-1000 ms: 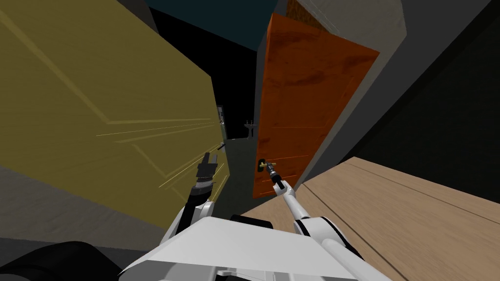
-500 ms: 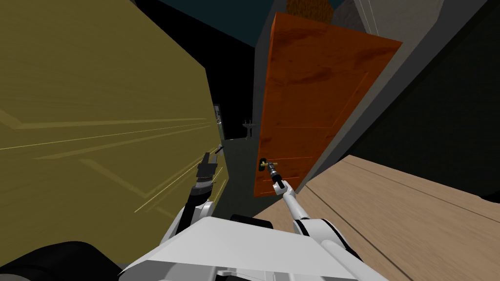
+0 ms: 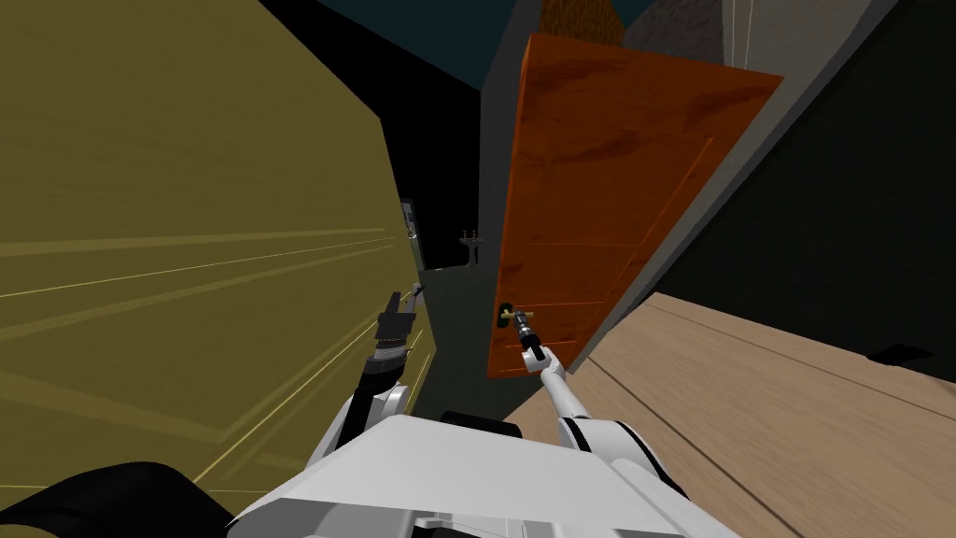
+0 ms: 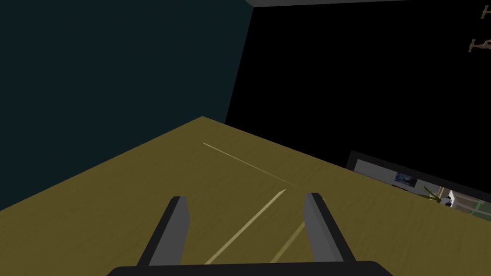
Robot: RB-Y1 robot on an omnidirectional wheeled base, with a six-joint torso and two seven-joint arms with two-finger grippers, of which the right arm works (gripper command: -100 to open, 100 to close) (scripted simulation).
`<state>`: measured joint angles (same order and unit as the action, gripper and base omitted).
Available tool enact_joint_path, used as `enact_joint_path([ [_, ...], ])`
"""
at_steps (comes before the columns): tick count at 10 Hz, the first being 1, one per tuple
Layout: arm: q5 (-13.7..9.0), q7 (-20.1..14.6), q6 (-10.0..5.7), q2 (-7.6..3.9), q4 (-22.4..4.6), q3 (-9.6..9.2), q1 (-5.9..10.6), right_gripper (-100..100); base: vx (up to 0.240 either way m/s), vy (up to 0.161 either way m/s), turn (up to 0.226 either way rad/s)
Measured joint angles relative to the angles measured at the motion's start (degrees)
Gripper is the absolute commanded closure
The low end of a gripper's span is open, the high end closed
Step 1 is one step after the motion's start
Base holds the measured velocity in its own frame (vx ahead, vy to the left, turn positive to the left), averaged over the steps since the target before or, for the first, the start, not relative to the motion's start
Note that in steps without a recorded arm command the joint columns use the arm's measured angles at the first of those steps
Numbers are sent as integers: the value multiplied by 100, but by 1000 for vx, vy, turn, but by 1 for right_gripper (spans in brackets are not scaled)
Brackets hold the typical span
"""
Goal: Push the door open
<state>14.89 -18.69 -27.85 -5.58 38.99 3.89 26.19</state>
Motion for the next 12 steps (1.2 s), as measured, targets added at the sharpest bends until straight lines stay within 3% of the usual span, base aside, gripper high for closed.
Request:
enact_joint_path([
  [1, -54, 138, -7, 49, -172, 138, 114, 100, 116, 99, -42],
  [8, -231, 557, 202, 152, 18, 512, 24, 100, 160, 115, -70],
  [12, -329, 739, 188, 182, -105, 596, 75, 100, 137, -8, -68],
])
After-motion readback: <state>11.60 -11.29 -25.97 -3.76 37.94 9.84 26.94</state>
